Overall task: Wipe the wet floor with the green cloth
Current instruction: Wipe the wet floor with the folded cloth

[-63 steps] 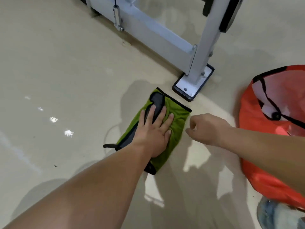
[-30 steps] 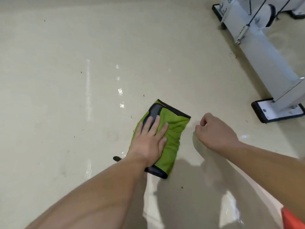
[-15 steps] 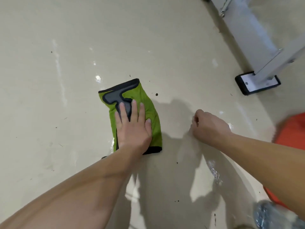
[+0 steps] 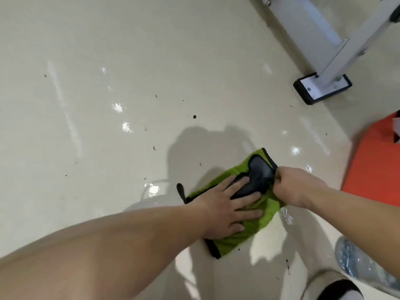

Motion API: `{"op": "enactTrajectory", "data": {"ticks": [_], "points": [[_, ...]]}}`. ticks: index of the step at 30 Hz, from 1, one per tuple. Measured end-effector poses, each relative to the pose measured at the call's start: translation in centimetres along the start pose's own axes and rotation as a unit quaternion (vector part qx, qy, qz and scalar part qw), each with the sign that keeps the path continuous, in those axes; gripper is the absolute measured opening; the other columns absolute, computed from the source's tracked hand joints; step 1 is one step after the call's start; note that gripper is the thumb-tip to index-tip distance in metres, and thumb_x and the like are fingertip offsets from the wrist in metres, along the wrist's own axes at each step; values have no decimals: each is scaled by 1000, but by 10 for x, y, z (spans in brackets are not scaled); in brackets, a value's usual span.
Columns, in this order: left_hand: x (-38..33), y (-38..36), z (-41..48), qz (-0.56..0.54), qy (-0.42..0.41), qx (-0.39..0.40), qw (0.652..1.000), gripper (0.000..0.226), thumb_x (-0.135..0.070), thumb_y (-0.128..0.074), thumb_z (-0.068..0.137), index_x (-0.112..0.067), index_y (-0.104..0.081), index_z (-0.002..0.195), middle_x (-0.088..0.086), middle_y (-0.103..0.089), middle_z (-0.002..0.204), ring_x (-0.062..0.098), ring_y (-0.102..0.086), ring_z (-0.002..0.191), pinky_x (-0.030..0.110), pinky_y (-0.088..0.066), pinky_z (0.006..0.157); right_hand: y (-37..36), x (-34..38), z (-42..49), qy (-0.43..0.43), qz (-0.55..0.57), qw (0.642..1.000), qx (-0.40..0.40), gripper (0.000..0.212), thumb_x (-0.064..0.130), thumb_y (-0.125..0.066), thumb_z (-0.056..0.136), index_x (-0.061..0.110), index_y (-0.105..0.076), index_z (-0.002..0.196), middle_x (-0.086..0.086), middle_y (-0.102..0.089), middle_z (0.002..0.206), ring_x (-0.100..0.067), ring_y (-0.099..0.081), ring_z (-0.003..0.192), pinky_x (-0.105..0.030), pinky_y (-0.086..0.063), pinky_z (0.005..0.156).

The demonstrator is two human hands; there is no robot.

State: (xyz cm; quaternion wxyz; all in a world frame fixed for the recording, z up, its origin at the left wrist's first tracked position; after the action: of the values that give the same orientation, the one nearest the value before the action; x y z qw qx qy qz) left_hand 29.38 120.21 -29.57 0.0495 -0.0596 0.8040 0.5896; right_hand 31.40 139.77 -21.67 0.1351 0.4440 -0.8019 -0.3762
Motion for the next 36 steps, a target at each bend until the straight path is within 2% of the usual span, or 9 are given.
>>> {"op": "enactTrajectory", "data": {"ticks": [3, 7, 12, 15, 20, 24, 28, 32, 36], "points": [[45, -18, -73, 8, 21, -13, 1000, 60, -58, -17, 109, -41, -9, 165, 1, 4, 176, 39, 26, 156, 58, 12, 126, 6, 26, -3, 20, 46, 998, -22, 8, 23, -43, 88, 25, -49, 84, 5, -59, 93, -25, -60, 90, -34, -48, 74], [113, -32, -155, -12, 139, -27, 990, 60, -57, -20, 108, -37, -21, 165, 7, -12, 174, 43, 4, 159, 60, -6, 128, -6, 76, -17, 83, 107, 990, -42, 10, 30, -41, 89, 29, -50, 86, 8, -64, 89, -20, -63, 84, -39, -55, 81], [161, -44, -222, -26, 342, 7, 939, 68, -62, 14, 96, -38, 24, 159, 6, 24, 171, 38, 29, 154, 56, 8, 128, -15, 153, -39, 160, 161, 974, -8, 10, 33, -47, 87, 29, -56, 87, 8, -69, 87, -19, -66, 81, -40, -58, 79], [146, -60, -256, -90, 446, -11, 890, 68, -62, 17, 92, -39, 33, 153, 6, 31, 168, 38, 33, 153, 55, 12, 127, -13, 190, -52, 194, 168, 966, -16, 11, 33, -47, 90, 27, -56, 87, 7, -68, 85, -21, -65, 80, -40, -57, 78], [80, -73, -258, -132, 500, -63, 853, 68, -57, -7, 103, -30, 4, 165, 12, 6, 174, 49, 19, 155, 66, 0, 125, -11, 243, -66, 242, 37, 970, -1, 15, 34, -42, 97, 26, -52, 89, 8, -64, 87, -20, -61, 81, -38, -53, 77], [18, -78, -243, -155, 407, -93, 895, 66, -57, -22, 106, -31, -15, 165, 7, -4, 175, 50, 17, 155, 68, 1, 124, -12, 289, -74, 279, -90, 954, -56, 15, 36, -41, 98, 27, -48, 88, 7, -55, 87, -24, -57, 86, -34, -42, 68], [1, -89, -274, -147, 349, -102, 920, 61, -59, -22, 107, -39, -15, 165, 1, 2, 175, 40, 23, 156, 59, 10, 125, -24, 328, -81, 265, -4, 962, -68, 17, 34, -47, 91, 22, -55, 82, 3, -62, 85, -20, -60, 78, -32, -43, 63], [-9, -113, -350, -151, 420, -144, 883, 59, -58, -36, 106, -41, -30, 161, 1, -12, 175, 36, 5, 161, 58, -6, 128, -47, 361, -104, 298, 23, 951, -83, 20, 40, -48, 90, 23, -54, 80, 7, -65, 81, -18, -61, 79, -32, -43, 64], [-25, -141, -431, -172, 537, -158, 810, 58, -55, -42, 104, -35, -40, 159, 8, -25, 171, 37, -10, 160, 59, -17, 127, -63, 398, -120, 364, -10, 928, -81, 21, 41, -43, 93, 25, -52, 84, 8, -65, 80, -19, -62, 79, -34, -49, 67]]}}
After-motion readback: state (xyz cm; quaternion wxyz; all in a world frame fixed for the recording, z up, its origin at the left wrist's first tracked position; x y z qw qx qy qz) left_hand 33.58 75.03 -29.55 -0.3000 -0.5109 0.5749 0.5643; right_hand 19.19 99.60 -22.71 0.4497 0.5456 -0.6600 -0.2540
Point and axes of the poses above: each hand's wrist, its own z-axis towards the middle knuckle, its own y-axis out of the back of the hand, x = y × z, the point moved 3 cm from there along z, towards the middle knuckle
